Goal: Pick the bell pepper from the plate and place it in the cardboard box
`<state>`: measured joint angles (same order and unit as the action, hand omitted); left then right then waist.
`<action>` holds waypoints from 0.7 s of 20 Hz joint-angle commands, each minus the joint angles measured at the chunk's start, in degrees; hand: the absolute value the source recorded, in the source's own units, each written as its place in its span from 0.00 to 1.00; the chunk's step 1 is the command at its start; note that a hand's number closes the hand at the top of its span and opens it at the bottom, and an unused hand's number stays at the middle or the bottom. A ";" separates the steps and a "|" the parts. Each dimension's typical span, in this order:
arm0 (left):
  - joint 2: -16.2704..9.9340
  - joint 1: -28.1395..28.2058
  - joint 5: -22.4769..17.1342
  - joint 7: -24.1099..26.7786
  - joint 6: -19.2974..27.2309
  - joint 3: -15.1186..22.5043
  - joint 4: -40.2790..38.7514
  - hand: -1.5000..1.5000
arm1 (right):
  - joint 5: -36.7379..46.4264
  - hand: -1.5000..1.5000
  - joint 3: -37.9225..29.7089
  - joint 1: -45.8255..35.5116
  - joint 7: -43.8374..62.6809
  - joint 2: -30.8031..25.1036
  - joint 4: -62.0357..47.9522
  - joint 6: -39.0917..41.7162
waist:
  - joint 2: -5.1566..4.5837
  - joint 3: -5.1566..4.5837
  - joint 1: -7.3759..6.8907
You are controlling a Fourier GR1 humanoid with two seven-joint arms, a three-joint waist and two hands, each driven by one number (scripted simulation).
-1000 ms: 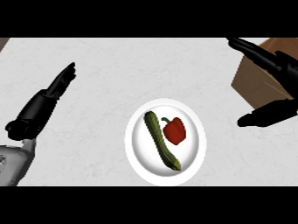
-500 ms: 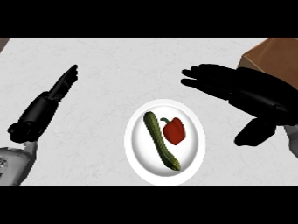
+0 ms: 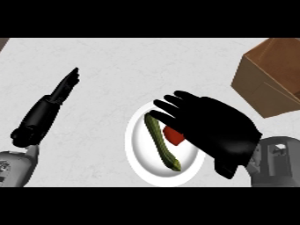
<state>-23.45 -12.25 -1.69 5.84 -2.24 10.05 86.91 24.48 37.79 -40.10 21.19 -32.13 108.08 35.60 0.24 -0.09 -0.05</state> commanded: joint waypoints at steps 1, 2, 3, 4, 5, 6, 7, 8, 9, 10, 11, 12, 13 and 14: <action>-1.08 3.96 -0.36 0.50 -1.60 -1.80 3.82 0.50 | 2.97 0.00 0.95 2.37 6.11 3.77 0.81 3.80 | -0.07 0.06 -0.27; -1.88 1.54 -1.03 -0.33 -3.28 -3.13 1.96 0.50 | 1.22 0.00 0.28 1.39 10.24 6.44 2.54 6.83 | -0.08 0.05 -0.04; 0.67 1.17 -0.06 -2.35 -1.29 -1.53 3.47 0.50 | 1.92 0.00 1.90 1.17 12.90 9.06 2.13 7.80 | -0.07 0.05 -0.07; 1.13 -3.70 0.63 -3.06 -1.50 -2.37 -1.03 0.50 | 1.24 0.00 0.61 0.23 12.93 10.57 0.19 8.94 | -0.19 0.05 0.19; 0.51 1.61 0.49 -2.38 -2.29 -2.63 3.28 0.50 | 2.56 0.00 -0.55 1.71 11.40 9.92 0.59 10.00 | -0.14 0.07 -0.14; 0.46 -1.17 0.29 -0.58 -3.51 -3.31 -1.48 0.50 | 5.48 0.00 3.71 4.36 13.97 12.21 1.12 7.60 | -0.20 0.06 0.14; 2.10 0.22 2.31 0.55 -1.89 -3.03 -0.51 0.50 | 3.88 0.00 -0.66 3.39 11.78 11.78 0.74 11.12 | -0.20 0.07 0.01; 0.99 0.80 1.43 -0.79 -3.24 -3.29 1.96 0.50 | 8.21 0.00 3.19 4.48 11.39 13.25 -1.89 8.11 | -0.20 0.08 -0.20; 3.63 -1.47 2.26 -1.40 -1.62 -2.37 -1.02 0.50 | 10.47 0.00 4.91 9.12 10.36 11.02 0.85 5.55 | -0.24 0.09 0.21; 1.66 -0.14 2.46 1.88 -3.35 -4.56 -1.66 0.50 | 11.42 0.00 1.52 7.57 5.92 8.31 0.35 7.24 | -0.25 0.09 0.03; 1.22 1.16 1.94 1.11 -4.99 -4.18 0.24 0.50 | 13.54 0.00 1.75 6.42 6.06 10.61 -2.63 6.16 | -0.24 0.09 -0.18; 1.55 2.62 2.27 1.79 -4.44 -4.50 1.34 0.50 | 14.06 0.00 1.39 5.25 7.58 11.82 -2.50 7.83 | -0.21 0.08 -0.24; 0.82 -1.59 0.51 -0.93 -5.86 -6.74 -1.76 0.50 | 14.58 0.00 1.29 4.31 8.45 12.96 -2.07 8.68 | -0.23 0.08 -0.06; 3.21 0.20 2.94 -2.52 -3.25 -3.75 2.59 0.50 | 18.65 0.00 6.14 7.94 9.96 14.81 -2.06 4.97 | -0.18 0.09 -0.14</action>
<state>-21.76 -12.07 0.06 5.39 -5.96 5.93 87.34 36.86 40.42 -34.47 29.91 -20.43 106.78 42.53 0.04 -0.01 -0.14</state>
